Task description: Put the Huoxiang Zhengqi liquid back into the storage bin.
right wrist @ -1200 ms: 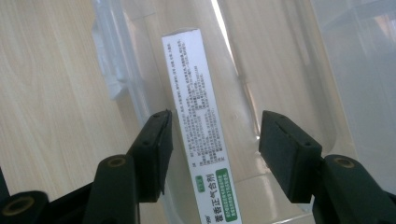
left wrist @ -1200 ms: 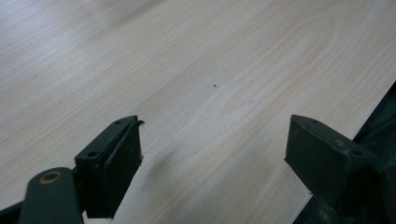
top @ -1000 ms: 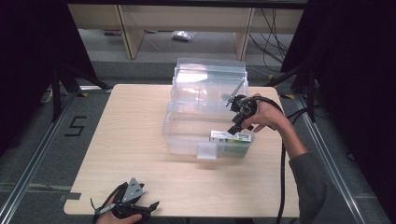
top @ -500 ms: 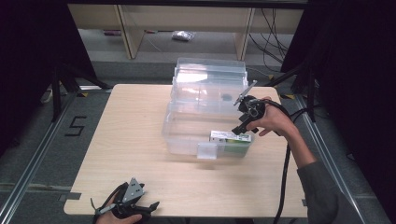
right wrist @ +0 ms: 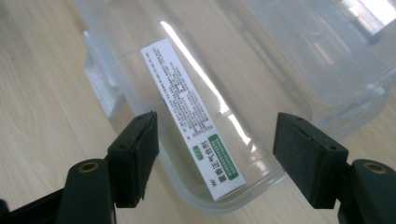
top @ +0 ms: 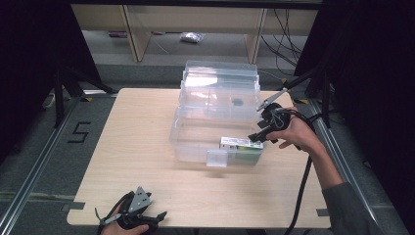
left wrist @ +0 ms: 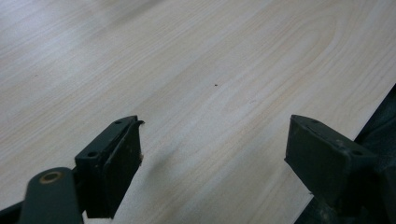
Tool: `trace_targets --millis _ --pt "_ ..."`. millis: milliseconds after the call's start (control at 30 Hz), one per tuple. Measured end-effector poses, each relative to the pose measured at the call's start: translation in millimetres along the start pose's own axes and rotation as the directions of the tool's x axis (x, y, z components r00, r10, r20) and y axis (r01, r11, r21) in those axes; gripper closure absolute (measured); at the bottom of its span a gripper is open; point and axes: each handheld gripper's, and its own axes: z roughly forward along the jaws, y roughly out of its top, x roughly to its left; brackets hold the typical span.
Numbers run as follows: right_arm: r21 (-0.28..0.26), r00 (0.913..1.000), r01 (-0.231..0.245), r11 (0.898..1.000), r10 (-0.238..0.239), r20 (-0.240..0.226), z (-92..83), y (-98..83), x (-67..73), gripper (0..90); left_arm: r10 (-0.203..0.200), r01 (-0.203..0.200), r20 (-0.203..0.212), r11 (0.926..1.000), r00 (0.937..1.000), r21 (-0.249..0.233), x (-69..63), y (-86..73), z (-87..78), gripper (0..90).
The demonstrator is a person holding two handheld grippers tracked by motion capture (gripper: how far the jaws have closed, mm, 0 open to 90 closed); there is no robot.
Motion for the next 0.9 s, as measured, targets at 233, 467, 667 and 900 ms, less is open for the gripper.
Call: trace_targets --millis 233,467,667,900 --pt "-0.084 0.9994 -0.029 0.996 0.031 0.013 -3.4 -15.3 5.6 30.9 0.002 -0.002 -0.004 1.0 1.0 0.006 0.0 0.2 -0.6 17.8" --pt "-0.128 0.9975 -0.067 0.989 0.069 0.011 -7.1 -28.6 15.0 29.7 0.001 -0.001 -0.004 1.0 1.0 0.006 -0.1 0.1 -0.3 17.9" --pt "-0.194 0.998 -0.054 0.979 0.06 0.022 -9.0 -47.3 28.3 29.0 -0.003 0.003 -0.002 1.0 1.0 0.006 0.0 -0.4 0.5 17.9" --pt "-0.211 0.9967 -0.057 0.976 0.068 0.045 -8.4 -58.6 38.3 28.6 -0.011 0.011 -0.007 0.9999 0.9999 0.005 0.5 -0.6 0.7 17.9"
